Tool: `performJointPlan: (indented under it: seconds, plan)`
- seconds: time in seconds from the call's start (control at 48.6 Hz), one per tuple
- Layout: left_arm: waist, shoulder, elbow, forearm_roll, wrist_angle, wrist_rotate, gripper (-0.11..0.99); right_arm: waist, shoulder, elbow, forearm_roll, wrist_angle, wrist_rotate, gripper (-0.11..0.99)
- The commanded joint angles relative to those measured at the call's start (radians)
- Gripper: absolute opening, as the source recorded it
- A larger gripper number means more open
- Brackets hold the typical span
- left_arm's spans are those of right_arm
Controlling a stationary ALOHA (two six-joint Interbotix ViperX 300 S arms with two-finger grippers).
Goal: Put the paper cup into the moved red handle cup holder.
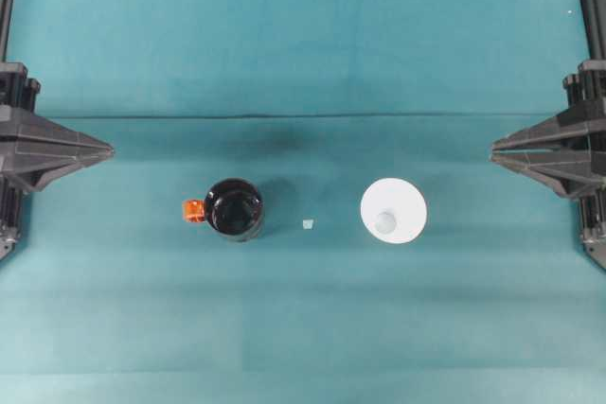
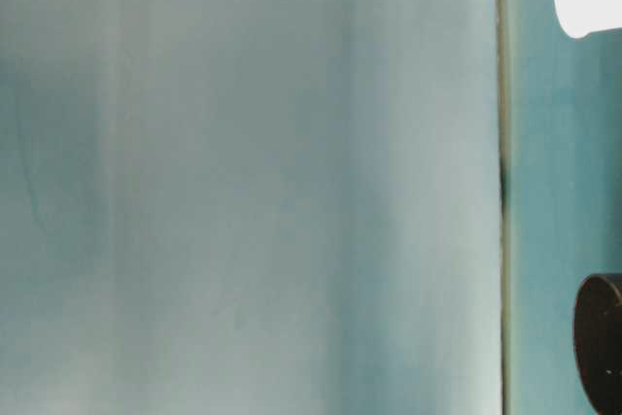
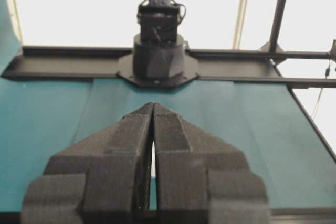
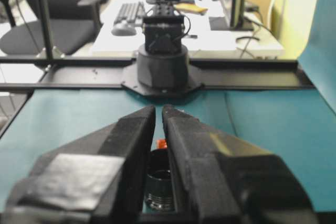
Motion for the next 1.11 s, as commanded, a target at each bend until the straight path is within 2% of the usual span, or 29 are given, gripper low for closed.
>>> performJointPlan:
  seconds: [0.0,0.062,0.123,0.308,0.411,0.555,0.617,0.72,0.822,1.09]
  plan:
    - [-0.011,0.035,-0.052,0.006,0.04,-0.02,0.03,0.008,0.008,-0.006,0.005,-0.003,-0.002,0.0]
    - [-0.011,0.058,-0.078,0.006,0.098,-0.032,0.03,0.009,0.008,-0.009,0.015,0.031,0.008,0.02]
    - [-0.011,0.081,-0.103,0.006,0.163,-0.043,0.03,0.009,0.006,-0.014,0.025,0.084,0.026,-0.04]
    - [-0.028,0.155,-0.175,0.006,0.354,-0.049,0.03,0.009,-0.012,-0.032,0.025,0.232,0.084,-0.1]
    - [-0.037,0.21,-0.218,0.006,0.457,-0.049,0.03,0.011,-0.031,-0.038,0.025,0.288,0.092,-0.1]
    - [-0.037,0.308,-0.284,0.006,0.584,-0.049,0.03,0.009,-0.049,-0.041,0.025,0.328,0.094,-0.1]
    - [-0.037,0.348,-0.304,0.006,0.624,-0.052,0.03,0.009,-0.055,-0.043,0.025,0.337,0.094,-0.1]
    - [-0.037,0.408,-0.333,0.006,0.695,-0.08,0.03,0.009,-0.06,-0.044,0.025,0.35,0.094,-0.1]
    - [-0.037,0.462,-0.368,0.014,0.755,-0.106,0.03,0.009,-0.06,-0.044,0.025,0.354,0.094,-0.1]
    - [-0.037,0.522,-0.393,0.014,0.778,-0.109,0.03,0.008,-0.06,-0.044,0.025,0.356,0.094,-0.1]
